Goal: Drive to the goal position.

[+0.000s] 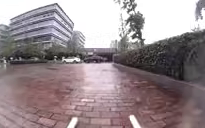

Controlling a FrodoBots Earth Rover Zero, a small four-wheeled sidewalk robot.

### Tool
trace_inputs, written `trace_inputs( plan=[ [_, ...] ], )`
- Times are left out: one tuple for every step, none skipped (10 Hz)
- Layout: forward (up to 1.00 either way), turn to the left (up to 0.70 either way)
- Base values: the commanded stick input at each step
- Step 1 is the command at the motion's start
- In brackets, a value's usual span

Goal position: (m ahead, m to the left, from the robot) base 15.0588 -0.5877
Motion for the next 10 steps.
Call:
trace_inputs(
  plan=[
    [0.7, 0.0],
    [0.7, 0.0],
    [0.7, 0.0],
    [0.7, 0.0],
    [0.7, 0.0],
    [0.7, 0.0],
    [0.7, 0.0],
    [0.7, 0.0],
    [0.7, 0.0],
    [0.7, 0.0]
  ],
)
